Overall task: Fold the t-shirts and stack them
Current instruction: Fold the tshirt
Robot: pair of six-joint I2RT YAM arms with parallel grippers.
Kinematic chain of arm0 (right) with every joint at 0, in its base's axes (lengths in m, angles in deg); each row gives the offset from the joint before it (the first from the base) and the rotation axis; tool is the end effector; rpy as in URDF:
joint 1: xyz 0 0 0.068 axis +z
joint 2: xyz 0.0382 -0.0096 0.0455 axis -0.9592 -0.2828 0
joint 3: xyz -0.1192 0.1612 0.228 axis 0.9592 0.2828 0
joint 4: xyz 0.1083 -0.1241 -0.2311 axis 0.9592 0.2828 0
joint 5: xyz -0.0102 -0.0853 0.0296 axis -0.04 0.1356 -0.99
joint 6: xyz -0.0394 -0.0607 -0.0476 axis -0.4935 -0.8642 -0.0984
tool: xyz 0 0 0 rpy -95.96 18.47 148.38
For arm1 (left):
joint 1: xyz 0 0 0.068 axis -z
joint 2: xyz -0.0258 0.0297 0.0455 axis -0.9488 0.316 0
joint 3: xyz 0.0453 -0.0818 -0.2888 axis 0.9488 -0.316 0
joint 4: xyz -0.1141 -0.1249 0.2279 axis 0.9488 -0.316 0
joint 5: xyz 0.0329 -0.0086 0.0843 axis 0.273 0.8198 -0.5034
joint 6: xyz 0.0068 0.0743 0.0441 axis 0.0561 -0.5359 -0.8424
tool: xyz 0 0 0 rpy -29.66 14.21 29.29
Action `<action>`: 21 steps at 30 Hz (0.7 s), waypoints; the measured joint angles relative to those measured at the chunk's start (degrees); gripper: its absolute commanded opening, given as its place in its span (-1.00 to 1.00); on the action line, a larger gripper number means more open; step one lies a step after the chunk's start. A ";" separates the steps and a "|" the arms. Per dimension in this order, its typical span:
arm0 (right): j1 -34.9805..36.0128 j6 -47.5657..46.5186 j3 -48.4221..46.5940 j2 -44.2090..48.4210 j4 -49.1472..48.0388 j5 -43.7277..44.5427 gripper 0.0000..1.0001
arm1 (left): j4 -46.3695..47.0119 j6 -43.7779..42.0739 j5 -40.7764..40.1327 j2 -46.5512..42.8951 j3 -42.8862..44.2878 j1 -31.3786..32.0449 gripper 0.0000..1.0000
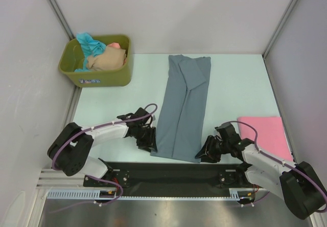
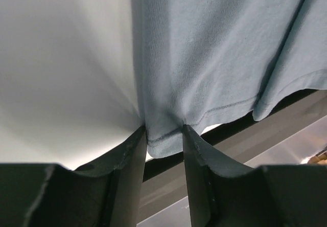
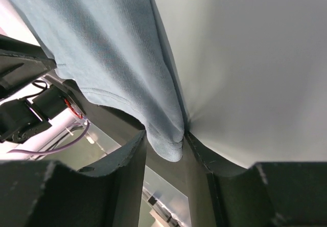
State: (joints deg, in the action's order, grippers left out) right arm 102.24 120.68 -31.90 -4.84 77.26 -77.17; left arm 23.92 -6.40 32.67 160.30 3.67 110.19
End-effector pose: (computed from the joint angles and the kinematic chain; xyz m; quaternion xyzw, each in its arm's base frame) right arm 0.1241 0.1133 0.1002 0.1401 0.9187 0.3687 0.0224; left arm 0.1848 -0.1810 0.1192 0.0511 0.9732 -0.2238 0.0139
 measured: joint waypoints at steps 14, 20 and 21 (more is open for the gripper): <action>1.40 0.90 1.79 2.47 0.02 2.40 -1.00 | 3.30 4.85 0.83 -2.23 -3.80 -0.04 -0.99; 5.44 2.16 1.97 12.92 7.82 5.40 -1.00 | 2.05 8.74 -2.16 -9.27 -7.69 3.39 -0.99; 5.57 2.36 1.95 14.86 9.38 5.46 -1.00 | 0.94 9.51 -2.51 -10.49 -7.96 3.93 -0.99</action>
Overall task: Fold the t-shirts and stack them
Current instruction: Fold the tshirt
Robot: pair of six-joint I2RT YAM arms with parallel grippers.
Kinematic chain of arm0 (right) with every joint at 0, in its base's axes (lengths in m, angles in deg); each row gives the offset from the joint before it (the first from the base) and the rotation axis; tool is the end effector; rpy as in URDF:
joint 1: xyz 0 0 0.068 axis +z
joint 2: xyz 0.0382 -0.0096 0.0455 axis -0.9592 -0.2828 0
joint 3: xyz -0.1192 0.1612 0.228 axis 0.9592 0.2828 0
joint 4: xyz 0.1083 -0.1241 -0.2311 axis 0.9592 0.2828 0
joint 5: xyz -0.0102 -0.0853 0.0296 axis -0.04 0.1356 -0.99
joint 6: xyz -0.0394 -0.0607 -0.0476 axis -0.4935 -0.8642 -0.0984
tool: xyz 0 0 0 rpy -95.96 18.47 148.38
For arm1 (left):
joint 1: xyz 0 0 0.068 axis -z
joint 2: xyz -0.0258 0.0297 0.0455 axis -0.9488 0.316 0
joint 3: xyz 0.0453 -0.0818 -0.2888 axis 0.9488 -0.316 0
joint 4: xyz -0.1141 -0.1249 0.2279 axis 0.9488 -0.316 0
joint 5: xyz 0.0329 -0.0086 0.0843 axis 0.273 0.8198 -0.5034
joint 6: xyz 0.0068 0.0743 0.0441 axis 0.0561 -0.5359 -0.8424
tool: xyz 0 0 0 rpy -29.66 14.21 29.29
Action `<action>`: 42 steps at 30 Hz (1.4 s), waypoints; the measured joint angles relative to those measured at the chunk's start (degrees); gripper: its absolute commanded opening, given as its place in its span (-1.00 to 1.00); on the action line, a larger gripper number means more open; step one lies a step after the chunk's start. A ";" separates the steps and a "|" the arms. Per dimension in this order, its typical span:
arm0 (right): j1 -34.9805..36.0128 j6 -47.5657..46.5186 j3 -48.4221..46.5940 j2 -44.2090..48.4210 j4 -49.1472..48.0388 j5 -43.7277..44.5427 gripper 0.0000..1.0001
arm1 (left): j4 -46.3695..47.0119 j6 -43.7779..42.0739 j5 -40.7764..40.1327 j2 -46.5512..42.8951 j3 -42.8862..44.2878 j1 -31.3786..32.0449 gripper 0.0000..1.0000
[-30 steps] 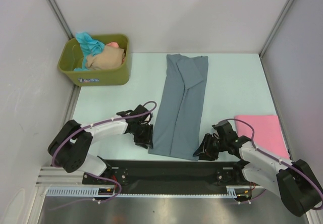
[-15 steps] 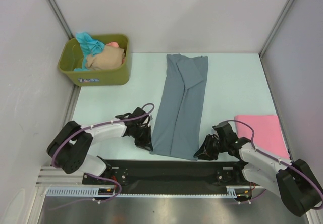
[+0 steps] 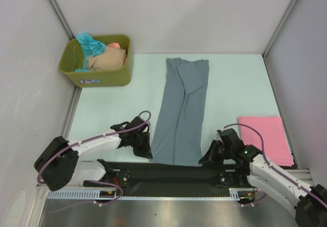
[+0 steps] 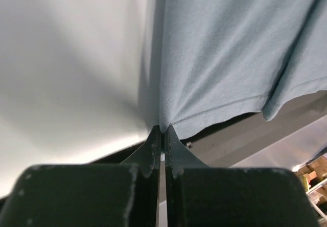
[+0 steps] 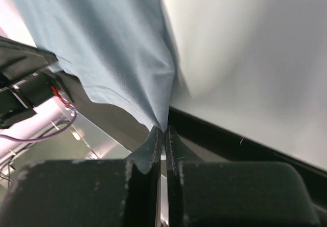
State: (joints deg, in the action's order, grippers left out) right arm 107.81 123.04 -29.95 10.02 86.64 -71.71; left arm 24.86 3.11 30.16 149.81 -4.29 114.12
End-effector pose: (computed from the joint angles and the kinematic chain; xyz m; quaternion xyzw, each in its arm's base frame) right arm 0.0972 0.1066 0.1075 0.1207 0.9236 0.3600 0.0524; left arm 0.1463 -0.1654 0.1197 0.0050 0.9731 -0.2288 0.0246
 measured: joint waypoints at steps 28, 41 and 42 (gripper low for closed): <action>-29.88 -27.30 -58.80 -60.11 10.78 -8.85 -1.00 | -20.22 -13.73 -1.86 46.27 70.95 -15.74 -0.99; -32.63 -31.82 -72.15 -74.42 14.62 -12.15 -0.94 | -20.72 -13.57 -0.57 52.37 75.91 -17.57 -0.99; -32.89 -31.95 -72.52 -75.21 14.86 -12.37 -0.93 | -20.57 -13.53 -0.55 52.72 75.93 -17.62 -0.99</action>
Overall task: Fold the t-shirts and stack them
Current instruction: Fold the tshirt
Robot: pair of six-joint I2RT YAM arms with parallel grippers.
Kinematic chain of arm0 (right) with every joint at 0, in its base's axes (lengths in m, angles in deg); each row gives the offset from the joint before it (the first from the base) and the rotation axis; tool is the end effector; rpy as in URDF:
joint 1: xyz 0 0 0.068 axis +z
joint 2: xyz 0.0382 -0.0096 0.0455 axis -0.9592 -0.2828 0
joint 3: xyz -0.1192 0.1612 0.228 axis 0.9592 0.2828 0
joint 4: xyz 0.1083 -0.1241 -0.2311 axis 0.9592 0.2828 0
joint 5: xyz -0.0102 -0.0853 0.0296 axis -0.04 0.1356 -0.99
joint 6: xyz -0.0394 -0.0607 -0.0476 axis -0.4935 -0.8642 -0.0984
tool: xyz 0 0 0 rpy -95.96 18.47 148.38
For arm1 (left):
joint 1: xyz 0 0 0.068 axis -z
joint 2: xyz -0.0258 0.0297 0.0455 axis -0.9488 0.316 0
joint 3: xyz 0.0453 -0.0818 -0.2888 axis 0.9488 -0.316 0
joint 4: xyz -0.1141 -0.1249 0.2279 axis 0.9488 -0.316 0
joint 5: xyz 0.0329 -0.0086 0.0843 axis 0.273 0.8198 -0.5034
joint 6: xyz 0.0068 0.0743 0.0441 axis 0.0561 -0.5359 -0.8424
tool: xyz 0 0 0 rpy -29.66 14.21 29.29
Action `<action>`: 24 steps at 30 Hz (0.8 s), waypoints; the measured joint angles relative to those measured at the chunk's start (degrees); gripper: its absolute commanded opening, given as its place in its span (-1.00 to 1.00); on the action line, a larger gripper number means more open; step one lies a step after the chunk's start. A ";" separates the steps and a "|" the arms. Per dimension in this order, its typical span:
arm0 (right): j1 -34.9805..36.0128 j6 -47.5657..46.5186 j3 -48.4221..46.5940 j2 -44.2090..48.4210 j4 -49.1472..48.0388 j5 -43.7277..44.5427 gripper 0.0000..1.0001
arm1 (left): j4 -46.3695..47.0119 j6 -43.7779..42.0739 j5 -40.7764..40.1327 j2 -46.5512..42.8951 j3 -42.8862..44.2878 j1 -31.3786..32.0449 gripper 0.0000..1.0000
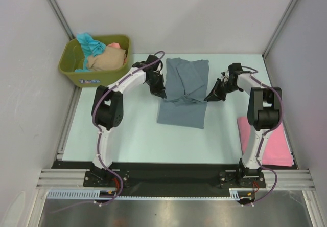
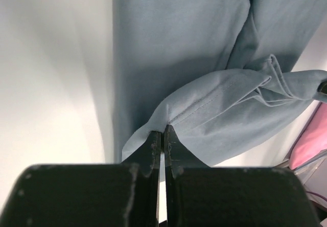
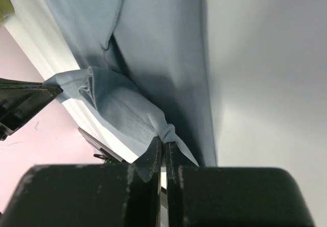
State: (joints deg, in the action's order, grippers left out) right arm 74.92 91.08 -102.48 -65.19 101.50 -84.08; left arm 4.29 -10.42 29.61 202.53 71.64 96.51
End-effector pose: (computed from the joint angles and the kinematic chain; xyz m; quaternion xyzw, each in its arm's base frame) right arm 0.4465 0.0580 0.1591 0.1462 0.9235 0.3483 0.0661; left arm 0.4627 -0.2395 0.1882 -0.0270 0.9692 -0.2198 0.1075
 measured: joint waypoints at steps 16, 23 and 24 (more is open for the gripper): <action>-0.42 -0.70 -7.72 -6.67 1.64 -1.36 -0.79 | 0.44 0.57 -0.04 3.21 4.90 -1.20 -0.99; -0.44 -0.61 -11.87 -8.83 2.82 -1.29 -0.60 | 0.22 0.96 -0.04 6.08 8.44 -1.60 -0.78; -0.46 -0.52 -12.28 -9.22 3.04 -1.29 -0.54 | 0.20 0.92 -0.09 6.32 8.50 -1.64 -0.65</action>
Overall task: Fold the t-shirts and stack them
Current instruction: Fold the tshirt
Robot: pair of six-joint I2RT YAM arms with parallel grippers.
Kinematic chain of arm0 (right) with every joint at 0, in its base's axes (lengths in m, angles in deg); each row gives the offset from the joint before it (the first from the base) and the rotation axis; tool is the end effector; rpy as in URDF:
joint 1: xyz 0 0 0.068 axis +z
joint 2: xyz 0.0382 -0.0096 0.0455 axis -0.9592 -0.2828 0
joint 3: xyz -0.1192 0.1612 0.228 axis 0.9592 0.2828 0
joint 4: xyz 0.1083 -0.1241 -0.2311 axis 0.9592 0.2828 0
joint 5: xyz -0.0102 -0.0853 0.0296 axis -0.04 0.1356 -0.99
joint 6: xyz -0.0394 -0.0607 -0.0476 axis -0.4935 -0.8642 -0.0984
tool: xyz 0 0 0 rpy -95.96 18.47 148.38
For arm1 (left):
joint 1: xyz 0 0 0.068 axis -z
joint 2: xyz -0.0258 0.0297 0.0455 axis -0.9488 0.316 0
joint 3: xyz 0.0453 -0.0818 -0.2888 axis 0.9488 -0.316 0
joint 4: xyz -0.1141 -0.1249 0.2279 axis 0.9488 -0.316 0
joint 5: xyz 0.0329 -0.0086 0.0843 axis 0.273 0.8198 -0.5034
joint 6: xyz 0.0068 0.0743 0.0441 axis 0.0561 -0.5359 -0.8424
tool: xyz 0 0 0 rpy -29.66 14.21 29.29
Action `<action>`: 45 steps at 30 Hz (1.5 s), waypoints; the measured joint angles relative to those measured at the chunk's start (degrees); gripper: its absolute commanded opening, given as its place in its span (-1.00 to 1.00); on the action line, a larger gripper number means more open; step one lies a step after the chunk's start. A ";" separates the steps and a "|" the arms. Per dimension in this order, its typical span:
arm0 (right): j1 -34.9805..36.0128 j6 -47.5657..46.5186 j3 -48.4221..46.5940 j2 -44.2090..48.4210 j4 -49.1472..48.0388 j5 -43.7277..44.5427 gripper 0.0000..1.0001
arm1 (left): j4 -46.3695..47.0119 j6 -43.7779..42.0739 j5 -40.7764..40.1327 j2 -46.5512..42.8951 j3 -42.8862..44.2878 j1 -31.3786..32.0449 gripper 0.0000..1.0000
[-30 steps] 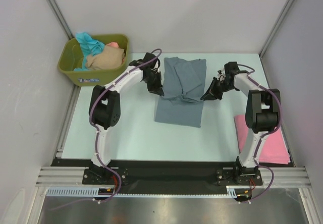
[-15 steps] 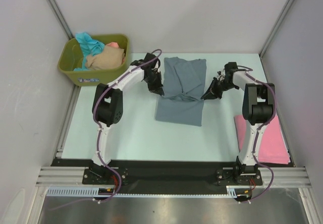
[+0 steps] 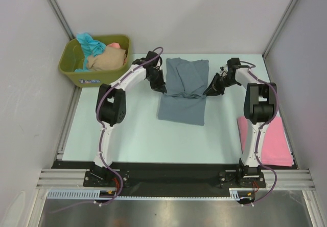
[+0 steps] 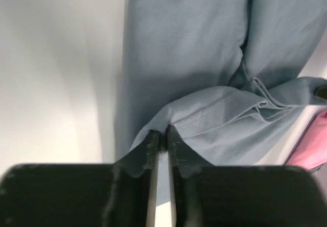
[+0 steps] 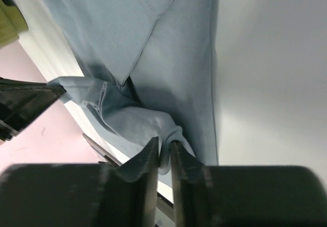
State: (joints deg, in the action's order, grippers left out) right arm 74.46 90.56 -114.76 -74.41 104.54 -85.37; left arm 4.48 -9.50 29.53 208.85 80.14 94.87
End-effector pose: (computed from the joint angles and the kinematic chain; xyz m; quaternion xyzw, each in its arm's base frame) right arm 0.4923 0.0564 0.1502 0.1433 0.9203 0.3579 0.0663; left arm 0.4990 -0.2389 0.1810 -0.0455 0.9644 -0.2273 0.1272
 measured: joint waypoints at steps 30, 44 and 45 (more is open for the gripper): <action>14.19 10.40 12.35 6.36 -20.63 7.78 -0.95 | 17.03 -2.36 3.21 -5.31 -13.38 8.98 -0.23; 11.21 21.86 12.46 -0.63 -34.58 2.64 -0.97 | 22.36 0.13 6.97 0.55 -9.46 4.02 -0.20; 10.99 22.43 12.24 -1.42 -34.97 2.29 -0.97 | 22.75 0.26 7.21 0.83 -9.25 3.78 -0.18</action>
State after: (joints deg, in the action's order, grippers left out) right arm 85.45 112.98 -102.52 -75.83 69.57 -83.07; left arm 27.24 -9.24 36.74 209.68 70.90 98.65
